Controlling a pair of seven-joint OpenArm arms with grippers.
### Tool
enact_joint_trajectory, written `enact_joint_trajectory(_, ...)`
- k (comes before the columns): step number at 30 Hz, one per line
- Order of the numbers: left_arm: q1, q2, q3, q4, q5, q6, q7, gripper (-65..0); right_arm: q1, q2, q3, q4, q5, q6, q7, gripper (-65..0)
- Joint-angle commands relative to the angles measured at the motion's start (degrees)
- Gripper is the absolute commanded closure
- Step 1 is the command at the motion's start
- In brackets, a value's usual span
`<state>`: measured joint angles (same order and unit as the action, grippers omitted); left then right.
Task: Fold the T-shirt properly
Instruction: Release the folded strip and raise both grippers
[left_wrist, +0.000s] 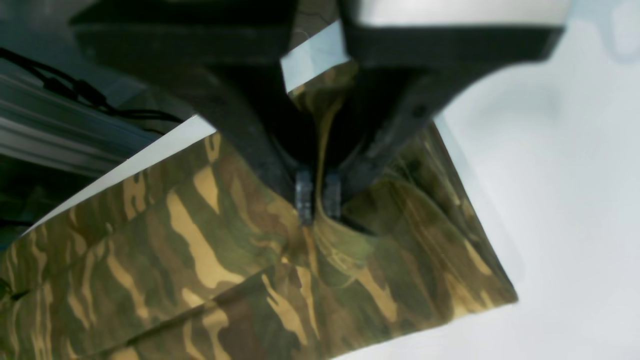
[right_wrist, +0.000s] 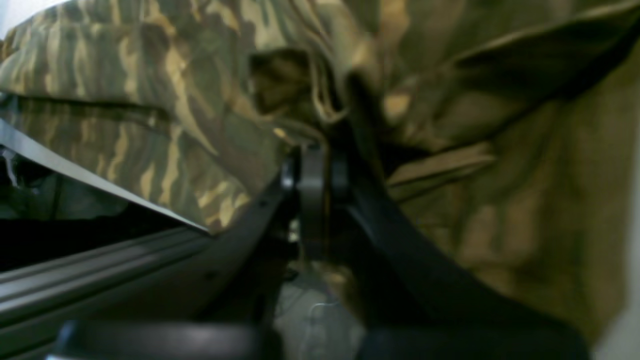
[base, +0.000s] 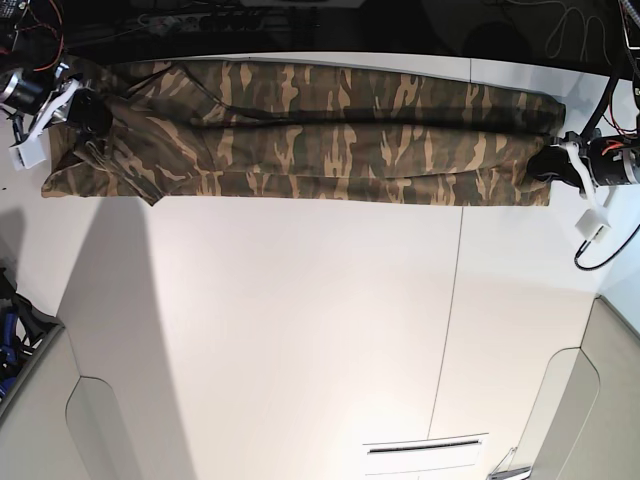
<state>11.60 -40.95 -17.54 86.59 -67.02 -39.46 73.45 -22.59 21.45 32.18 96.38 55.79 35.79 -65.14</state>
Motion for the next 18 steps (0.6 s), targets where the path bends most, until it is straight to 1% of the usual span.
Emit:
enact_joint_trajectory(1, -0.61, -1.44, -0.48, 0.72, -0.85, -0.54, -1.01, 0.0, 0.0, 0.07, 0.48, 0.79, -0.2, 0.17, 1.07, 0.0)
enact_joint_trajectory(3, -0.61, -1.42, -0.48, 0.72, -0.66, -0.54, -1.22, -0.1, 0.02, -1.18, 0.48, 0.76, -2.21, 0.0, 1.4, 0.0)
enact_joint_trajectory(6, -0.61, -1.44, -0.48, 0.72, 1.31, -0.54, -2.14, -0.3, 0.04, -2.01, 0.46, 0.74, -5.03, -0.24, 2.97, 0.0)
enact_joint_trajectory(7, -0.59, -1.42, -0.48, 0.72, 2.36, -0.54, -2.91, -2.7, 0.04, -2.19, 0.46, 0.76, -5.79, -0.48, 3.58, 0.0)
enact_joint_trajectory(8, -0.59, -1.42, -0.48, 0.7, 3.13, -0.54, -3.17, -7.6, 0.04, -2.27, 0.46, 0.74, -6.38, -0.63, 4.09, 0.0)
enact_joint_trajectory(11, -0.59, -1.44, -0.48, 0.7, 3.69, -0.54, -3.13, -26.1, 0.02, -2.25, 0.48, 0.74, -6.99, -0.66, 4.11, -29.2)
enact_joint_trajectory(12, -0.59, -1.44, -0.48, 0.7, 3.65, -0.54, -3.13, -29.9, 0.02, -2.25, 0.48, 0.74, -6.97, -0.66, 4.09, -36.9)
enact_joint_trajectory(13, -0.61, -1.44, -0.48, 0.7, 3.63, -0.54, -3.17, -31.0, 0.04, -2.23, 0.48, 0.76, -6.97, -0.66, 4.09, -42.3)
enact_joint_trajectory(14, -0.63, -1.44, -0.48, 0.7, 3.61, -0.54, -3.23, -31.0, 0.07, -2.23, 0.5, 0.76, -6.97, -0.66, 4.11, -45.1)
enact_joint_trajectory(18, -0.61, -1.44, -1.36, 0.7, 3.58, -0.54, -4.63, -31.0, 0.22, -2.23, 1.95, 0.81, -6.97, -0.68, 4.09, -45.1)
